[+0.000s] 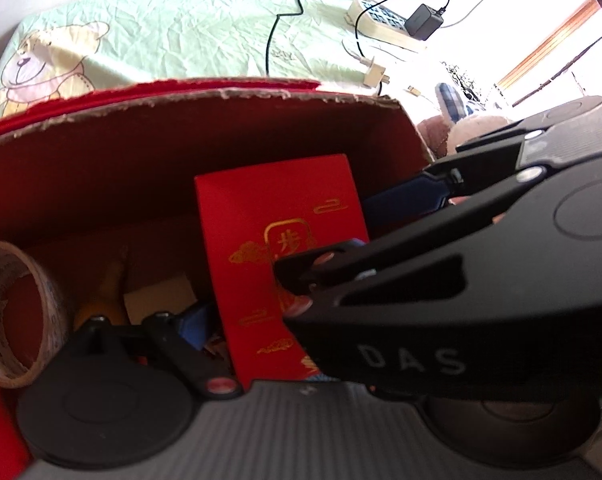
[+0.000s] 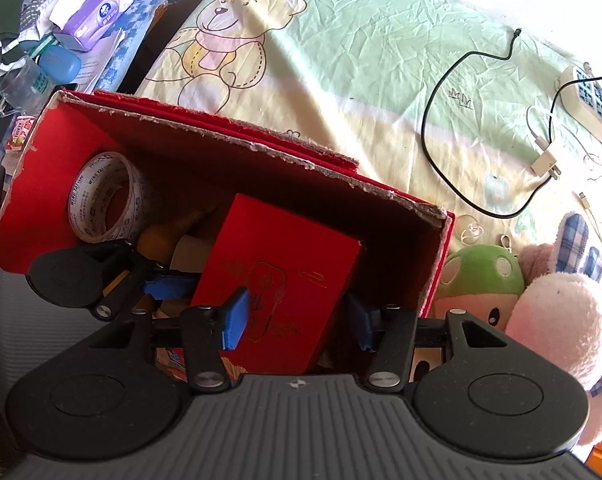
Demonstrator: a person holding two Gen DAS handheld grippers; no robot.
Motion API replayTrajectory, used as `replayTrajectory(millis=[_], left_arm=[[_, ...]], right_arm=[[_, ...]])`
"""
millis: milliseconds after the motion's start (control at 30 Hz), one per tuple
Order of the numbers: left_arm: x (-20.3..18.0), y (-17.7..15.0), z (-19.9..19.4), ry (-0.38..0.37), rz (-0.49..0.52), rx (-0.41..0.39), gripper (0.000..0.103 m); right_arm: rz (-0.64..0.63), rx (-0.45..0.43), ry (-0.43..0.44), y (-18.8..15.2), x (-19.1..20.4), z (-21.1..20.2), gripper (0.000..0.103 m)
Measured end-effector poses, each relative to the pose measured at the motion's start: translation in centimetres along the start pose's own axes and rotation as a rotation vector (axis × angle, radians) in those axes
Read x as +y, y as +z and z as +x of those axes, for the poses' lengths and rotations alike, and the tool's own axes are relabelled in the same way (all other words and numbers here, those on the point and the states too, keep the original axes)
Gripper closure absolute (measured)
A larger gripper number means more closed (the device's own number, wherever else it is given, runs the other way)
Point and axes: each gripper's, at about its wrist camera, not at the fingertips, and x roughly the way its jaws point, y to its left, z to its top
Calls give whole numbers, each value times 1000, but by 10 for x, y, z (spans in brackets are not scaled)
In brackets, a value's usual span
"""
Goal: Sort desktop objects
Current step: 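Lower the red gift box with the right gripper into the red box, then open the right gripper to release the gift box inside the box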
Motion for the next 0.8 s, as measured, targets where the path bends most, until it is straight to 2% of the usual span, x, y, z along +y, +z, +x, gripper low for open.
replayTrajectory(millis=[267, 500, 633, 800], left_arm=[[-4, 0, -7, 14, 12, -1, 16], [-9, -1, -7, 56, 40, -32, 16], [-10, 0, -5, 80, 37, -28, 16], [-7, 2, -5, 73, 25, -25, 16]], right_arm=[[25, -54, 15, -8, -5, -8, 46], [95, -179, 49, -21, -9, -9, 46], [94, -252, 25, -26, -5, -8, 47], [164, -306, 77, -31, -16, -11, 47]])
